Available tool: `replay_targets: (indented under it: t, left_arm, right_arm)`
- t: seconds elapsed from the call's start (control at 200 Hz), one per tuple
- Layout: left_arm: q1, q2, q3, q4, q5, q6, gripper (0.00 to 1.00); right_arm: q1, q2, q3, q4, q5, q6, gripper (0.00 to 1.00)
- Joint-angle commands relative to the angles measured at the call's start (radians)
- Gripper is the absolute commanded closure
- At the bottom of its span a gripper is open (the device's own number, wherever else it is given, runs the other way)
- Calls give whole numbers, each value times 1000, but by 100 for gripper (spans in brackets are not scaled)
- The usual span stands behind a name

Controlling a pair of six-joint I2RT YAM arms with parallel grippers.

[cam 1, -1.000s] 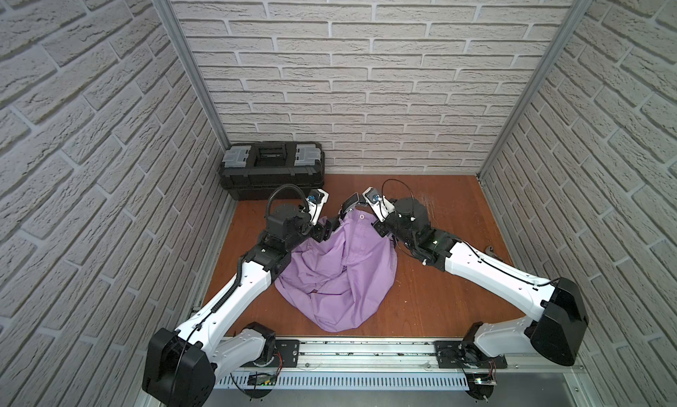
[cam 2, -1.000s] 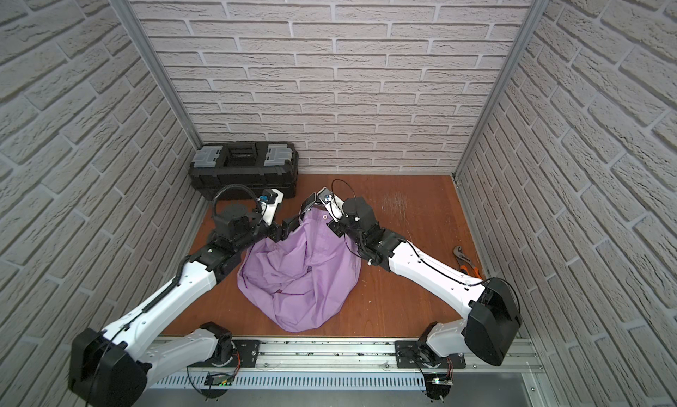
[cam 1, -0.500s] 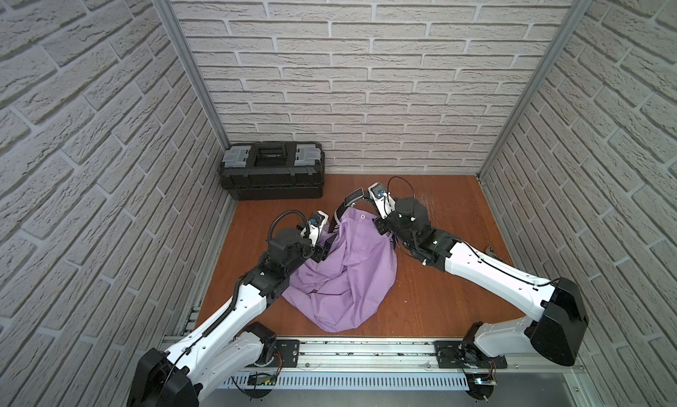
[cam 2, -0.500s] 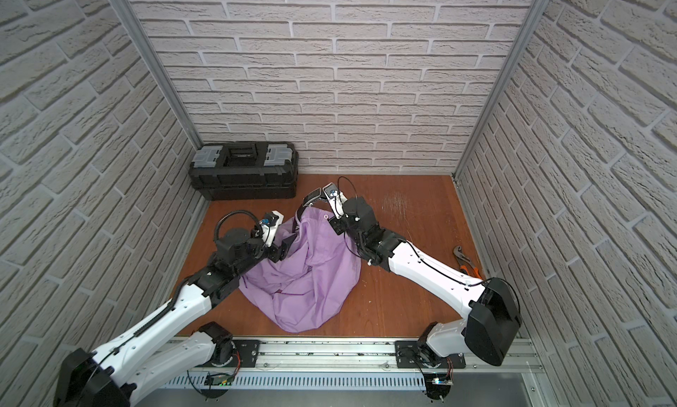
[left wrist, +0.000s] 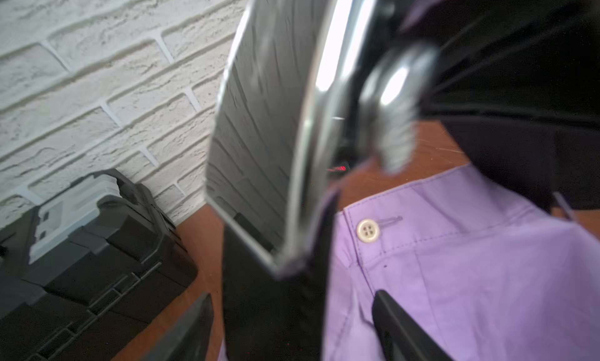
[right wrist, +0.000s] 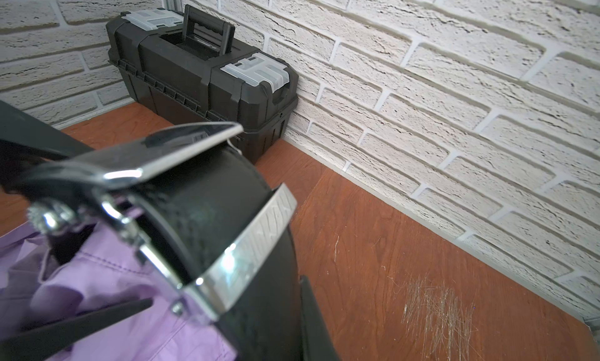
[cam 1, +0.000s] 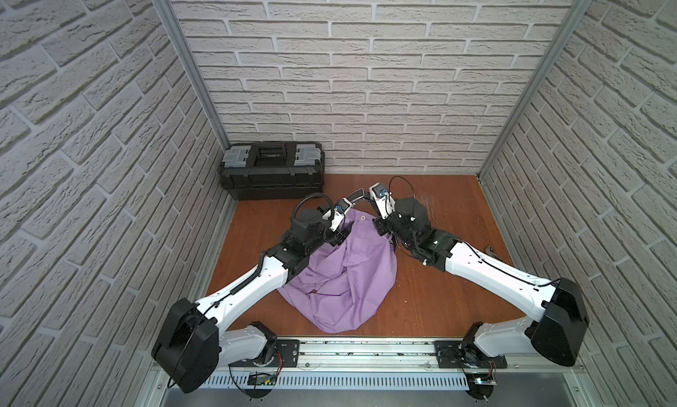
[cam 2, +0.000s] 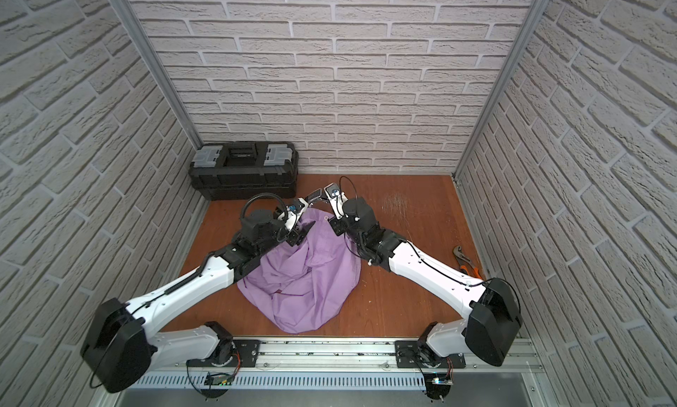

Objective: Remove the belt from the trousers

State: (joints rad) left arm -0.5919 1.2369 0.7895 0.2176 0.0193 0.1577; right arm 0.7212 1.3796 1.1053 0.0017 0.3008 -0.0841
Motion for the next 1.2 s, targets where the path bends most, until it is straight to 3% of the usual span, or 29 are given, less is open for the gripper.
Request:
replay_targets:
  t: [0.0, 0.065, 0.18, 0.34, 0.415, 0.465, 0.54, 0.6, 0.705, 0.895, 1.005, 1.19]
  left_arm:
    - [53, -3, -18, 160, 40, -34, 30]
    - [71, -13, -22, 149, 65, -37, 50]
    - [73, -73, -2, 40, 103, -10, 100]
    - [73, -131, 119, -291, 132, 17, 100]
    - [74, -131, 179, -441, 140, 26, 100]
    - [73, -131, 203, -514, 142, 25, 100]
    - [66, -125, 230, -588, 124, 21, 100]
    - [57, -112, 248, -619, 87, 12, 100]
    - [48, -57, 305, -681, 71, -20, 100]
    - [29, 70, 455, -801, 44, -131, 100]
    - [27, 90, 485, -819, 49, -151, 100]
    - [34, 74, 491, -824, 84, -158, 100]
  right_arm:
    - [7, -57, 19, 52, -35, 40, 98]
    - [-1, -57, 25, 33, -60, 44, 98]
    - [-29, -22, 72, -54, -132, 29, 98]
    - [-100, 26, 36, -69, -172, -66, 97]
    - [-125, 9, -18, -17, -210, -144, 90]
    - [-129, -9, -51, 10, -255, -208, 79]
    - [-128, -34, -91, 32, -334, -272, 48]
    - [-127, -59, -112, 38, -384, -281, 39]
    - [-102, -125, -170, 105, -420, -298, 37]
    - [10, -194, -268, 318, -290, -401, 35]
    - [50, -141, -251, 358, -245, -458, 28]
    - [60, 8, -142, 314, -163, -526, 30]
